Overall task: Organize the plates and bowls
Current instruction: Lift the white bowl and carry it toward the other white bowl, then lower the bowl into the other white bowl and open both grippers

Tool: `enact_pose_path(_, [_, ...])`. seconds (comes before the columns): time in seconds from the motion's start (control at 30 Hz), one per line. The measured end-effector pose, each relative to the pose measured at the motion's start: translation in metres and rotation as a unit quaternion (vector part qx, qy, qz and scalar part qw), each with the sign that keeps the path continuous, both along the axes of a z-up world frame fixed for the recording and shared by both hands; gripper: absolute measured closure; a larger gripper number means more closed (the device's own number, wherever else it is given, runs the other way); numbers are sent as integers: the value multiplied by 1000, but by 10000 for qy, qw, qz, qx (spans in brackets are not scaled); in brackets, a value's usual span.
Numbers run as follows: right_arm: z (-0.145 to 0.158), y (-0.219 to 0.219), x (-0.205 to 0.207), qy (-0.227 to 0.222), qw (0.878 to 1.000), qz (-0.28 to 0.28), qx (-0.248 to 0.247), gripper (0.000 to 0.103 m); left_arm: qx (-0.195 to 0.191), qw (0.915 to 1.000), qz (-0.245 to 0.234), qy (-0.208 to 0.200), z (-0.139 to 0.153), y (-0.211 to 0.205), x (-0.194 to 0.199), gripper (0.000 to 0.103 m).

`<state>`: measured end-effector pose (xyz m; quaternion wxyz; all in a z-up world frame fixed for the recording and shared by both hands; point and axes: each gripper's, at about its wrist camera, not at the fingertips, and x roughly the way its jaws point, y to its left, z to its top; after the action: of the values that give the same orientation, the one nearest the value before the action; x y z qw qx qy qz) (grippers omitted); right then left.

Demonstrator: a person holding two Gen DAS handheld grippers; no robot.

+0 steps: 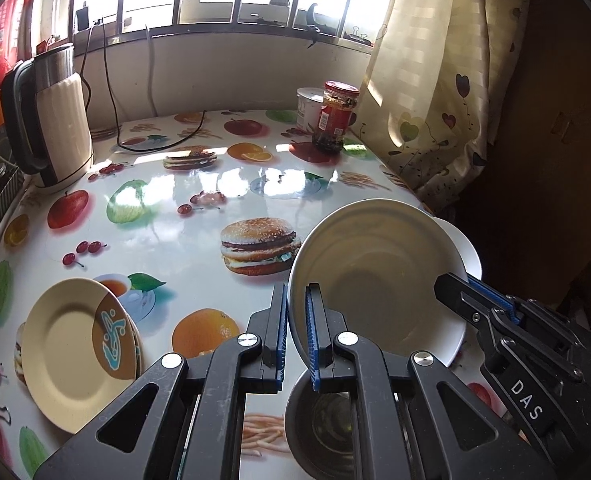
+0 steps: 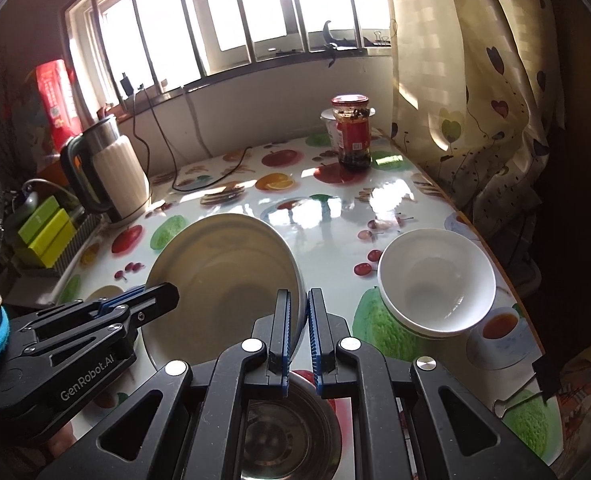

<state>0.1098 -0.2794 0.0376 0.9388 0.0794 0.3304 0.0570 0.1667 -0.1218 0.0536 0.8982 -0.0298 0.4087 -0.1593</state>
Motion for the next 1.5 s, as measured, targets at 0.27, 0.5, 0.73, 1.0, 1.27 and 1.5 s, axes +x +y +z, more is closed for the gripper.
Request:
enact_pose_path(0.27, [0,-1,-25,-12,10000,-69,4,93,-14,9999,-131,49,-2,-1,-20,94])
enact_pose_path(0.5, [-10,-1,-43,80,9999,-103,15,93,81,9996,-210,191,-13,-2,-34,94])
enact_pose_path(0.73, [-26,0,-55,298,9995,-117,58,93,137,9987,-218,441,-29,-2,-43,94])
enact_pose_path(1.0, [-37,1,-59,459,9988,-98,128,93,203,9979,-209,582,-37,-3,-44,94])
enact_pose_path(1.27, [-45,0,-56,611,9980,-83,171,93,269,9973,-194,660,-40,-5,-44,94])
enact_pose_path(1.5, [-48,-2,-54,705,9972,-69,219,93,271,9971,-194,685,-40,-6,-43,94])
